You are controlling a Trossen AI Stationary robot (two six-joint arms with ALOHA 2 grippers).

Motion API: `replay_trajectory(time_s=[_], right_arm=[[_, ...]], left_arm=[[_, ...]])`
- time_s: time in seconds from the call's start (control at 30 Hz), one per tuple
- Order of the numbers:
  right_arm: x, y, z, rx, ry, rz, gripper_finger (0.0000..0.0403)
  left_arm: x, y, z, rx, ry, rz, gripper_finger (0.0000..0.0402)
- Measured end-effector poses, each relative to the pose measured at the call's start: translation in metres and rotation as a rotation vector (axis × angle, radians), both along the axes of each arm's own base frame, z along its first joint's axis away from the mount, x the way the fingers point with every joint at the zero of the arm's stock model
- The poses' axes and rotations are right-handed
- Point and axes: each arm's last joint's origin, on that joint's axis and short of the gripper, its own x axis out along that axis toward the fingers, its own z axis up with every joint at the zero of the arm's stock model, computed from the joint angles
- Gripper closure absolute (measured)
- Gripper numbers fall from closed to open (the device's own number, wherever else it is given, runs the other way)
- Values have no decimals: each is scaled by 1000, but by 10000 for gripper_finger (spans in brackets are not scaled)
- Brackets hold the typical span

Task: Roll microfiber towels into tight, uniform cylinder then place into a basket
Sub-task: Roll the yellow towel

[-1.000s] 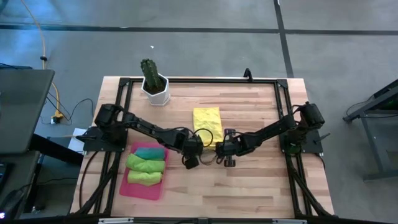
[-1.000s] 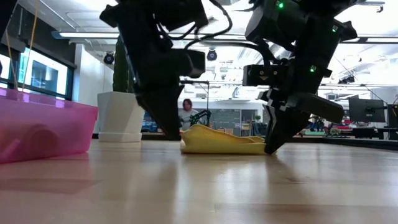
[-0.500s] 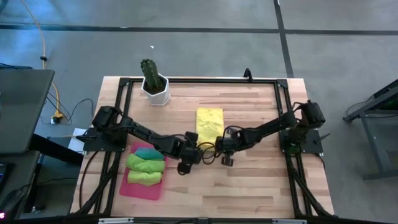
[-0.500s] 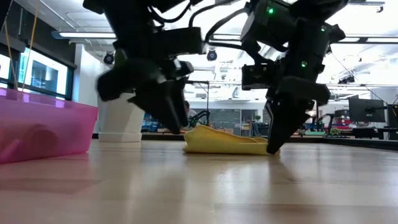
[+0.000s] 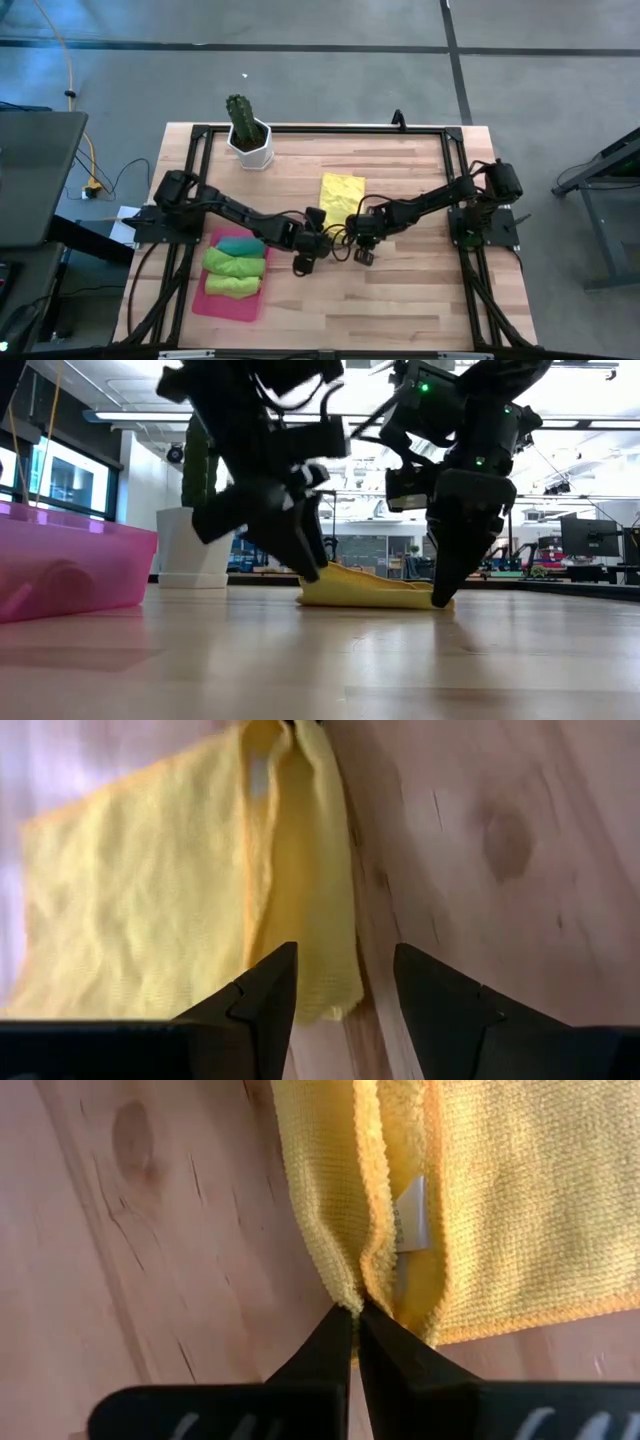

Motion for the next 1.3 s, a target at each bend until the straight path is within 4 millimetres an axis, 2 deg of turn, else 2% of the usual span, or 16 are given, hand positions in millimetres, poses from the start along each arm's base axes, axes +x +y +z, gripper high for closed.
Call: replay_trajectory(time_s=[0.13, 0.47, 0.77, 0.87, 1.0, 1.17, 1.3], right_arm=[[-2, 0, 5, 6, -8, 2, 403], [-2, 0, 7, 16, -21, 9, 403], [-1, 0, 8, 14, -30, 7, 403], [0, 0, 8, 14, -34, 7, 403], [0, 0, 8, 13, -35, 8, 403], [0, 2, 9, 68, -39, 33, 403], [3, 4, 10, 161, -57, 53, 403]], left_arm=[[2, 7, -10, 10, 43, -15, 245], [5, 25, -11, -77, 34, -30, 245], [8, 27, -23, -148, 33, 24, 249], [8, 26, -24, -206, 25, 78, 271], [7, 24, -25, -302, 15, 179, 322], [5, 19, -23, -536, 16, 349, 391], [4, 15, -21, -736, 51, 419, 389]])
